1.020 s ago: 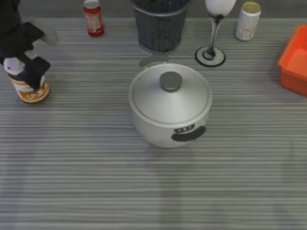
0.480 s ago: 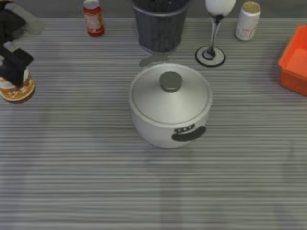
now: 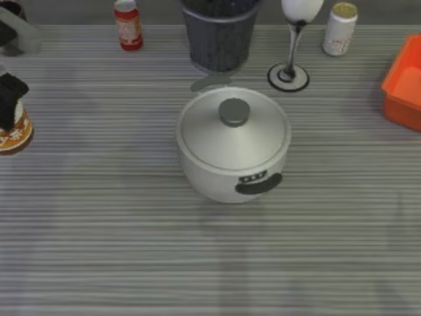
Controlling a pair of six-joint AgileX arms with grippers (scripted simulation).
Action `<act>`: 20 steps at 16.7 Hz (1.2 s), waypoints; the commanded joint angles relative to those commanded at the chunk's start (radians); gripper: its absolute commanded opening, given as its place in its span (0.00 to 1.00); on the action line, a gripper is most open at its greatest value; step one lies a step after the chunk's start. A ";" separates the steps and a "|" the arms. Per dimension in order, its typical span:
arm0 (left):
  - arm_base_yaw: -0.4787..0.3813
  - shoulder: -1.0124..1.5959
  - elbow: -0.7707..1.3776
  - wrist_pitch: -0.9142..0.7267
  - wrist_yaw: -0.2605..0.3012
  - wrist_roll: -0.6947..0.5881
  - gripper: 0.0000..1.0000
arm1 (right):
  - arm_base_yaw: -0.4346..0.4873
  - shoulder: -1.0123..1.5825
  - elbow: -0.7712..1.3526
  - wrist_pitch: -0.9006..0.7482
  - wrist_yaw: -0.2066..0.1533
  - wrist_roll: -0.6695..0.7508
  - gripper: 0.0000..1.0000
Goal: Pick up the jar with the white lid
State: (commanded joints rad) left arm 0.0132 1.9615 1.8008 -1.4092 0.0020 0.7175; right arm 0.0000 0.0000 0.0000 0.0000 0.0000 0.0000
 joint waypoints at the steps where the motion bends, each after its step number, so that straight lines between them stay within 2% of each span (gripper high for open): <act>1: -0.006 0.003 0.004 0.002 0.000 0.002 0.00 | 0.000 0.000 0.000 0.000 0.000 0.000 1.00; 3: -0.010 0.009 0.005 0.001 0.000 -0.012 0.00 | 0.000 0.000 0.000 0.000 0.000 0.000 1.00; 6: -0.044 0.047 0.022 -0.001 0.000 -0.112 0.00 | 0.000 0.000 0.000 0.000 0.000 0.000 1.00; 9: -0.102 0.097 0.058 0.007 -0.001 -0.305 0.00 | 0.000 0.000 0.000 0.000 0.000 0.000 1.00; 15: -0.235 0.185 0.129 0.052 -0.004 -0.795 0.00 | 0.000 0.000 0.000 0.000 0.000 0.000 1.00; 18: -0.284 0.217 0.144 0.068 -0.004 -0.946 0.00 | 0.000 0.000 0.000 0.000 0.000 0.000 1.00; 20: -0.302 0.229 0.148 0.073 -0.004 -0.993 0.00 | 0.000 0.000 0.000 0.000 0.000 0.000 1.00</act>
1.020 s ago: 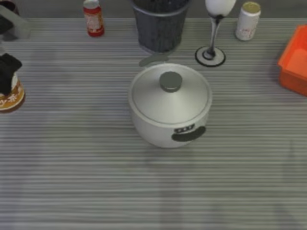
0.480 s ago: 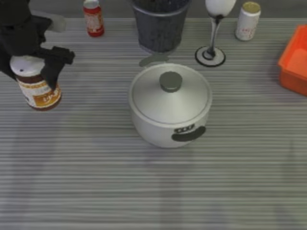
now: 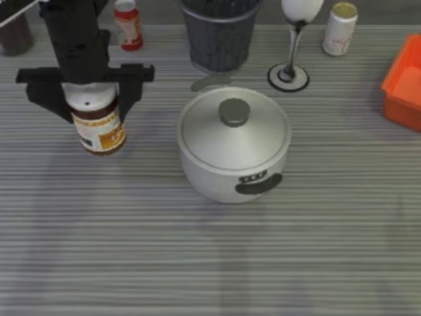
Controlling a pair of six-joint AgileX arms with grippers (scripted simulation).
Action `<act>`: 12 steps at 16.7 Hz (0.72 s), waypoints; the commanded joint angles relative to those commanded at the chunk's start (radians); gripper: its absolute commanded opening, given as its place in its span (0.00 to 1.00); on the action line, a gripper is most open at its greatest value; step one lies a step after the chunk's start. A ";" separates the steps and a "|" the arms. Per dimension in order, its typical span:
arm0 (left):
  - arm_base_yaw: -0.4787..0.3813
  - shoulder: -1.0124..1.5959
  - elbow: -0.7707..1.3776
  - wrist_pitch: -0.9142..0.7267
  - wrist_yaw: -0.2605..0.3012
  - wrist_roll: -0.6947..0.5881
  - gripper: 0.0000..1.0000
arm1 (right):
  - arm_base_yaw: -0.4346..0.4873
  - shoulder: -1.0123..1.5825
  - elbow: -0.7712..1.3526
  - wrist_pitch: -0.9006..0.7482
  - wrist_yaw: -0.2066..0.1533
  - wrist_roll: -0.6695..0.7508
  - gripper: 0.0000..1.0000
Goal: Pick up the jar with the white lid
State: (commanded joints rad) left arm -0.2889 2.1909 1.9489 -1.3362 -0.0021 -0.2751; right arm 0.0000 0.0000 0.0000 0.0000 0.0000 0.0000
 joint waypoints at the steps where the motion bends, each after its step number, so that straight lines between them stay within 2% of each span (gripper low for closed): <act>1: -0.003 0.002 0.000 0.001 0.000 -0.008 0.00 | 0.000 0.000 0.000 0.000 0.000 0.000 1.00; 7: 0.003 -0.001 -0.020 0.017 0.000 -0.005 0.00 | 0.000 0.000 0.000 0.000 0.000 0.000 1.00; 12: 0.000 0.022 -0.144 0.169 0.000 -0.004 0.00 | 0.000 0.000 0.000 0.000 0.000 0.000 1.00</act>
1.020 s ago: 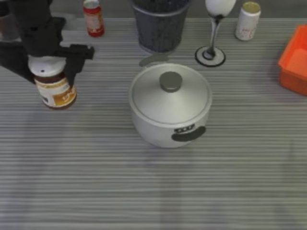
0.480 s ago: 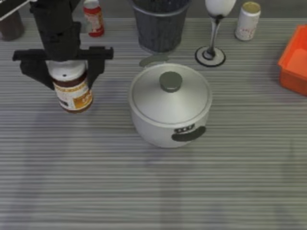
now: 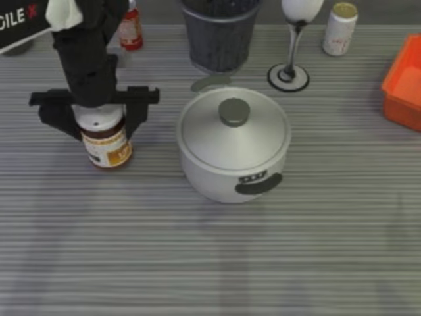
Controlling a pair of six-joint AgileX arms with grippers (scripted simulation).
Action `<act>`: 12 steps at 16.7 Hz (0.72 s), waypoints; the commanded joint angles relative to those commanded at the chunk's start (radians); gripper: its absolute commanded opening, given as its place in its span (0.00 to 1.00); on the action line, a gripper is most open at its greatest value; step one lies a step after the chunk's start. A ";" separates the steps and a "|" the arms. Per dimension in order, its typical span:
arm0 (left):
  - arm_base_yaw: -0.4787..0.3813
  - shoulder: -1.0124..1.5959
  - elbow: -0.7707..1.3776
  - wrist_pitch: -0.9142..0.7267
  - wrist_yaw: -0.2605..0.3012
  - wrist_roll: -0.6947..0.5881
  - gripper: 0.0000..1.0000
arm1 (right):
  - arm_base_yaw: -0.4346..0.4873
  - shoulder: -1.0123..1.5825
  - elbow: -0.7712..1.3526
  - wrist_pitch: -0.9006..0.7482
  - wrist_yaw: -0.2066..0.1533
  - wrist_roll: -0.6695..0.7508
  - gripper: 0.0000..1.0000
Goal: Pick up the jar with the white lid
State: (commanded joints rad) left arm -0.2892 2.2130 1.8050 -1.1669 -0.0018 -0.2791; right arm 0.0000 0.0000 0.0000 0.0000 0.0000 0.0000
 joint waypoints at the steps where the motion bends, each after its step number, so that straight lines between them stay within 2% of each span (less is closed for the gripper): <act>1: 0.000 0.004 -0.012 0.013 0.000 -0.001 0.00 | 0.000 0.000 0.000 0.000 0.000 0.000 1.00; 5: 0.000 0.005 -0.014 0.015 0.000 -0.001 0.00 | 0.000 0.000 0.000 0.000 0.000 0.000 1.00; 12: 0.000 0.005 -0.014 0.015 0.000 -0.001 0.53 | 0.000 0.000 0.000 0.000 0.000 0.000 1.00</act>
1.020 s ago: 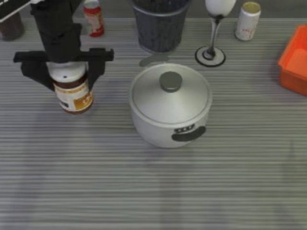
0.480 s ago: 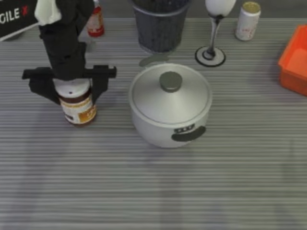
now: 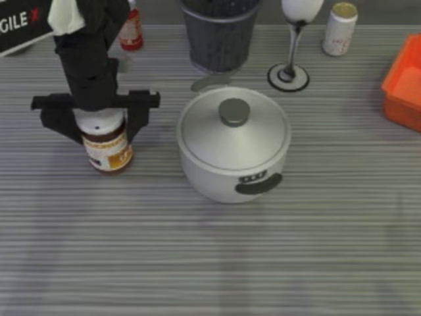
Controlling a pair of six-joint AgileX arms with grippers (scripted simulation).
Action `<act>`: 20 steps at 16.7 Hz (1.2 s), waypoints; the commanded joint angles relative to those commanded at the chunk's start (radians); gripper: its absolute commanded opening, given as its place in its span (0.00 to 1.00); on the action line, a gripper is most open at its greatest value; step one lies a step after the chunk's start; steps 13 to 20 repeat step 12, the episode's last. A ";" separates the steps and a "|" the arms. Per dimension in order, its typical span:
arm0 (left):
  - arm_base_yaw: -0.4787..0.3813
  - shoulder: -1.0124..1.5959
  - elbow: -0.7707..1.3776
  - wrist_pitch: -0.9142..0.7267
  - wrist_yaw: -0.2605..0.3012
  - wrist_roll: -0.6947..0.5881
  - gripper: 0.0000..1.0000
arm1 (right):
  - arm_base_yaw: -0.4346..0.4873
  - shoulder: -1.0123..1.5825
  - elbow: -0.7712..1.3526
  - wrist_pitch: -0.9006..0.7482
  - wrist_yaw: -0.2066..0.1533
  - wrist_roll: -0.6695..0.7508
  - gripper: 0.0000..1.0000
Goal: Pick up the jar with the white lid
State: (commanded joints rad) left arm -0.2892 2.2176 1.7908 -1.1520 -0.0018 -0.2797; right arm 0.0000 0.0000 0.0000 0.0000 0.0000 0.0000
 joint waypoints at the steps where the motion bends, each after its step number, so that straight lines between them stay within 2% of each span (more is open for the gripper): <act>1: 0.000 0.000 0.000 0.000 0.000 0.000 0.60 | 0.000 0.000 0.000 0.000 0.000 0.000 1.00; 6: 0.000 0.000 0.000 0.000 0.000 0.000 0.98 | 0.000 0.000 0.000 0.000 0.000 0.000 1.00; 20: 0.000 0.000 0.000 0.000 0.000 0.000 1.00 | 0.000 0.000 0.000 0.000 0.000 0.000 1.00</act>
